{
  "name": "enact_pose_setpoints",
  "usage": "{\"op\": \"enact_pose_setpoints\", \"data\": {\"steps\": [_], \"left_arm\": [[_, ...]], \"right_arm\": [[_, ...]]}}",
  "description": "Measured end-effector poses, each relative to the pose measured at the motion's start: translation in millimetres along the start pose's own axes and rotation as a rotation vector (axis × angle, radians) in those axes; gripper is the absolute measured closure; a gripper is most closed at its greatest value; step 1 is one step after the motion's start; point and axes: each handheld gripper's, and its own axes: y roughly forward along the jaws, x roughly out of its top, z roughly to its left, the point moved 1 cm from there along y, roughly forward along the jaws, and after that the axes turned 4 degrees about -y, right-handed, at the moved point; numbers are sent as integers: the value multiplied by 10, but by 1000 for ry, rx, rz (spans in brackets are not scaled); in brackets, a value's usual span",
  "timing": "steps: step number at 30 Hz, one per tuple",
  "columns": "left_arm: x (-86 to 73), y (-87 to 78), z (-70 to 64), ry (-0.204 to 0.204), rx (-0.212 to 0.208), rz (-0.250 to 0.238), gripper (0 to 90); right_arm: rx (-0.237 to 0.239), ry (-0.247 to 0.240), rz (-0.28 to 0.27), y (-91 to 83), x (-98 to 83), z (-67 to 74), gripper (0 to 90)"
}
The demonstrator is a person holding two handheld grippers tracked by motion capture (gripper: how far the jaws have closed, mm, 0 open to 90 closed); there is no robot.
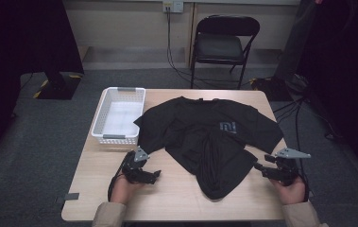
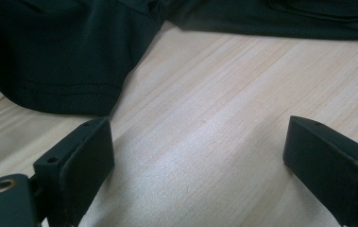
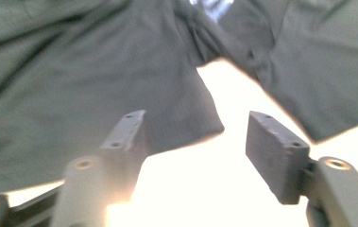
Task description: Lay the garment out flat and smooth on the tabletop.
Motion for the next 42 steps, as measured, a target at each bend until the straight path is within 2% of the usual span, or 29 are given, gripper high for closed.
{"op": "enact_pose_setpoints", "data": {"steps": [1, 4, 7, 8, 10, 13, 17, 19, 22, 26, 34, 36, 37, 38, 42], "left_arm": [[0, 0, 0, 0, 0, 0, 89], [0, 0, 0, 0, 0, -1, 88], [0, 0, 0, 0, 0, 0, 88], [0, 0, 0, 0, 0, 0, 88], [0, 0, 0, 0, 0, 0, 88], [0, 0, 0, -1, 0, 0, 89], [0, 1, 1, -1, 1, 0, 88], [1, 2, 1, -1, 1, -1, 89], [1, 2, 1, -1, 1, -1, 88], [1, 2, 1, -1, 1, -1, 89], [2, 3, 2, -3, 3, -2, 89], [2, 3, 2, -3, 3, -2, 89], [2, 3, 2, -3, 3, -2, 89], [2, 3, 2, -3, 3, -2, 89], [2, 3, 2, -3, 3, -2, 89]], "right_arm": [[-2, 0, 13, 21, -35, -15, 437], [7, 15, 42, 124, -91, -44, 445], [-2, -19, 52, 222, -38, -20, 510], [-2, -19, 52, 222, -38, -20, 510], [-19, -54, 72, 264, 7, 5, 515], [-44, -48, 51, 305, 57, 1, 490], [-55, -37, 67, 392, 67, -22, 499], [-43, -10, 55, 415, 63, -34, 524], [-30, 3, 42, 426, 54, -35, 571], [-27, 16, 37, 426, 45, -37, 542], [-35, -30, 29, 463, 120, 9, 518], [-32, -30, 46, 501, 114, 4, 546], [-27, -17, 38, 506, 106, -7, 564], [-13, -2, 35, 501, 101, -19, 615], [6, -45, 36, 469, 88, 32, 765]]}}
